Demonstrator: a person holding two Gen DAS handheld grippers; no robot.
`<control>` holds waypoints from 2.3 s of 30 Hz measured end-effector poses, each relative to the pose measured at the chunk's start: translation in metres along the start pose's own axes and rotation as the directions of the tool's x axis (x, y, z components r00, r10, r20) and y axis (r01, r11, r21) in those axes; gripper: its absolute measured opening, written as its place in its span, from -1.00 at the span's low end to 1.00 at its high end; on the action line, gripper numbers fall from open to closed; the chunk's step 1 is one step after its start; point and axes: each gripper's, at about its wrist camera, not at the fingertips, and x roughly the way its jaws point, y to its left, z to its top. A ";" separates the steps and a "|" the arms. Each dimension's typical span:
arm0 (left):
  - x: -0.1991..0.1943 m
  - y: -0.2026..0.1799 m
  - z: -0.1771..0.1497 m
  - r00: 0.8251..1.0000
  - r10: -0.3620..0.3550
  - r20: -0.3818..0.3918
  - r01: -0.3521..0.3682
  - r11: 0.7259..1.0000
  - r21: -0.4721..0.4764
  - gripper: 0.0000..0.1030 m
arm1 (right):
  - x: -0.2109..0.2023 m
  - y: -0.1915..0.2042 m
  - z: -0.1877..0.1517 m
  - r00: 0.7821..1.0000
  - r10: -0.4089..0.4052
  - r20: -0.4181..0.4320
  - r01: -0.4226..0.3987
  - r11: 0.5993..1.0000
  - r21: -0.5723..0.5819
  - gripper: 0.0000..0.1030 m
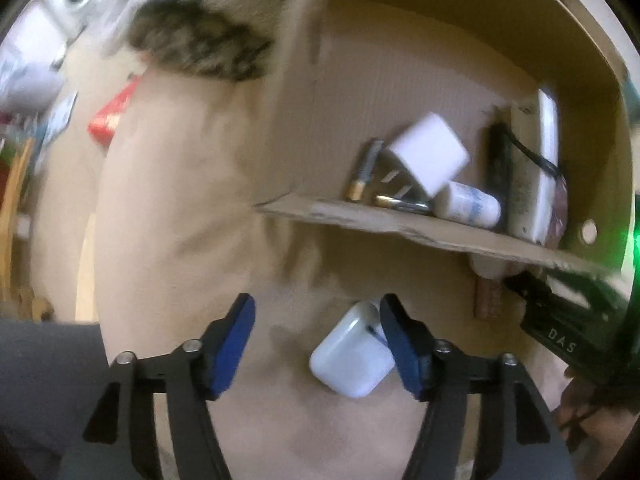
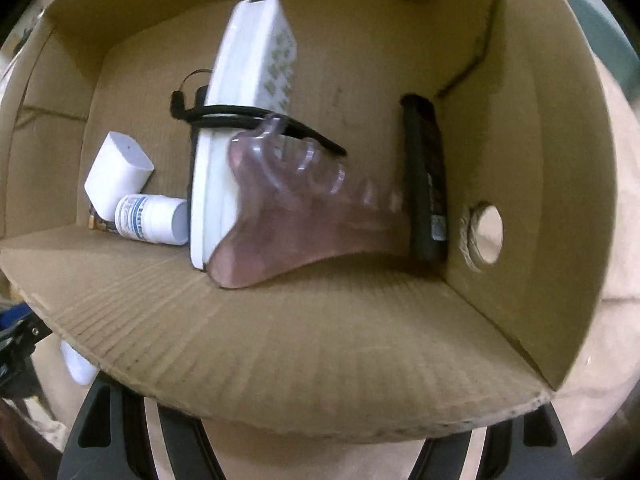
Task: Organize rigid objects
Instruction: 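Grasp the white earbud case with the left tool while the right tool grasps the pink oval case, then carry the earbud case and pink oval case toward the box with both tools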
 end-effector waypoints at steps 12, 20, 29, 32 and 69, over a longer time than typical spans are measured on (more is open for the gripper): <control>0.022 -0.045 -0.017 0.999 0.047 -0.022 -0.041 0.972 0.232 0.02 | -0.013 0.014 -0.004 0.997 0.073 0.038 -0.070 0.995 -0.067 0.04; 0.018 -0.035 -0.008 0.998 0.027 -0.060 -0.013 0.976 0.216 -0.19 | -0.032 -0.015 -0.045 0.979 0.202 0.002 -0.201 0.978 0.056 0.04; -0.026 -0.001 -0.004 0.999 -0.001 0.035 -0.002 0.997 0.079 -0.23 | -0.086 -0.057 -0.061 0.940 0.329 0.093 -0.338 0.932 0.127 0.04; -0.044 0.015 -0.005 0.997 -0.024 0.070 0.021 0.999 0.038 -0.24 | -0.101 -0.060 -0.059 0.924 0.356 0.139 -0.371 0.923 0.104 0.04; -0.070 -0.024 0.088 0.945 -0.009 0.326 -0.006 0.999 0.044 -0.24 | -0.081 -0.039 0.049 0.924 0.264 0.276 -0.285 0.958 0.039 0.04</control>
